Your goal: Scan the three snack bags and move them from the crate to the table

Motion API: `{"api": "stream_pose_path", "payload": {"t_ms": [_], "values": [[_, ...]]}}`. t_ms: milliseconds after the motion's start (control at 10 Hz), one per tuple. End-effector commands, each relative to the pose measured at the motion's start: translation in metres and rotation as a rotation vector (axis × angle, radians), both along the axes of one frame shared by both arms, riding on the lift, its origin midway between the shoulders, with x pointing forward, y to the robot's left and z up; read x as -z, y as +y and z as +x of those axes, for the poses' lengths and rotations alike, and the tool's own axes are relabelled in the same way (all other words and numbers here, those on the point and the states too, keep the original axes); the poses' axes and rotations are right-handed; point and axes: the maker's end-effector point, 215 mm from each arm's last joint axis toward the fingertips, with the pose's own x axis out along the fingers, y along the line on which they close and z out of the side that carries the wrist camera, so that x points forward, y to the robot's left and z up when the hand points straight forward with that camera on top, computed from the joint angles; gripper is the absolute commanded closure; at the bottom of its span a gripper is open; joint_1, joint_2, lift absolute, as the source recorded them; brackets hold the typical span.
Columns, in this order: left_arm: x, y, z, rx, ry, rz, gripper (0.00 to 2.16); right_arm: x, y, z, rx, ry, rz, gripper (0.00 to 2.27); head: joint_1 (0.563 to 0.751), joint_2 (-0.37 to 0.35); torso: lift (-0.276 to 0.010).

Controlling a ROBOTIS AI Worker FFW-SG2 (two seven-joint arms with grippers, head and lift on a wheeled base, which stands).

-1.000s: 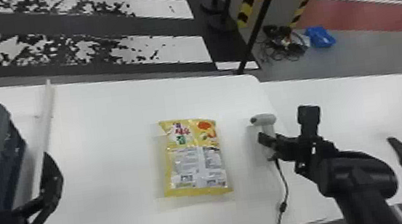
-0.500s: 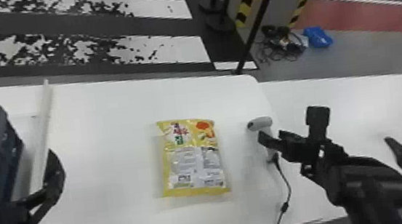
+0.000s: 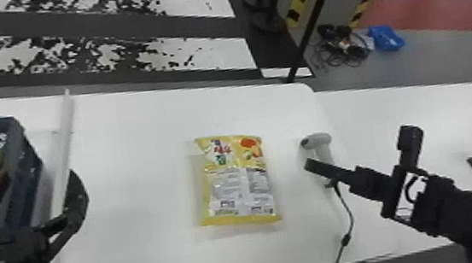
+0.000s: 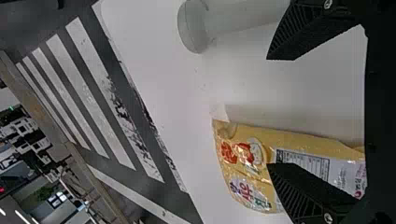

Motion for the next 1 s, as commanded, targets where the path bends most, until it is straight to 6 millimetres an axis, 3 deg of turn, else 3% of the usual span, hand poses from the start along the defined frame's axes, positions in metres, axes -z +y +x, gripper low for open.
{"api": "stream_pose_path", "payload": {"t_ms": [0,200,500,900], "values": [[-0.001,-0.001,-0.001,0.002,-0.002,-0.002,0.03,0.002,0.016,0.005,-0.048,-0.019,-0.02,0.07,0.695,-0.238,-0.062],[-0.007,-0.005,0.0,0.006,-0.009,-0.008,0.03,0.022,0.027,0.019,-0.075,-0.012,0.002,0.07,0.695,-0.21,-0.062],[0.004,-0.007,0.0,0.012,0.036,0.008,0.03,0.049,0.048,0.037,-0.106,-0.022,0.001,0.07,0.695,-0.194,-0.062],[0.007,-0.004,0.0,0.008,0.041,0.013,0.03,0.056,0.098,0.038,-0.199,0.041,0.097,0.07,0.695,-0.139,-0.062]]}}
